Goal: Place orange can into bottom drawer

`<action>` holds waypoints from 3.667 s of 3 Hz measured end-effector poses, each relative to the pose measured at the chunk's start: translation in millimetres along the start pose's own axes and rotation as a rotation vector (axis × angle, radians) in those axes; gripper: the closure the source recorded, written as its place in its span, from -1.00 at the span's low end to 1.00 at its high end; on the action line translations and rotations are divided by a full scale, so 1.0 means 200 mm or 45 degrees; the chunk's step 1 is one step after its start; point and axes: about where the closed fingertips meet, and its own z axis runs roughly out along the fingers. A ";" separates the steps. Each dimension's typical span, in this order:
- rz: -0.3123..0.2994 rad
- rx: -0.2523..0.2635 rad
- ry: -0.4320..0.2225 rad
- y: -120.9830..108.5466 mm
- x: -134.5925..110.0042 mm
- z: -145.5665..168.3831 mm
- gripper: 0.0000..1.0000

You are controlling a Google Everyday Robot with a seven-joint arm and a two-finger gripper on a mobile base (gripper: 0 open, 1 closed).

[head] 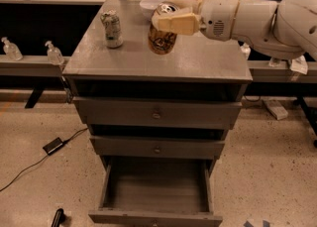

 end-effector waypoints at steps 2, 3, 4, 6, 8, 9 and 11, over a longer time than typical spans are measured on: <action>0.029 -0.064 -0.025 0.18 0.07 0.03 1.00; 0.077 -0.066 -0.158 0.49 0.18 -0.03 1.00; 0.114 -0.196 -0.224 0.86 0.39 0.01 1.00; 0.042 -0.344 -0.146 0.95 0.67 0.02 1.00; -0.018 -0.294 0.245 0.60 1.71 -0.38 1.00; -0.022 -0.301 0.228 0.62 1.67 -0.35 1.00; 0.002 -0.310 0.175 0.66 1.80 -0.28 1.00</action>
Offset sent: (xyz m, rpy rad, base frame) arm -0.1166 0.0782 -0.0808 0.0956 0.0711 0.2116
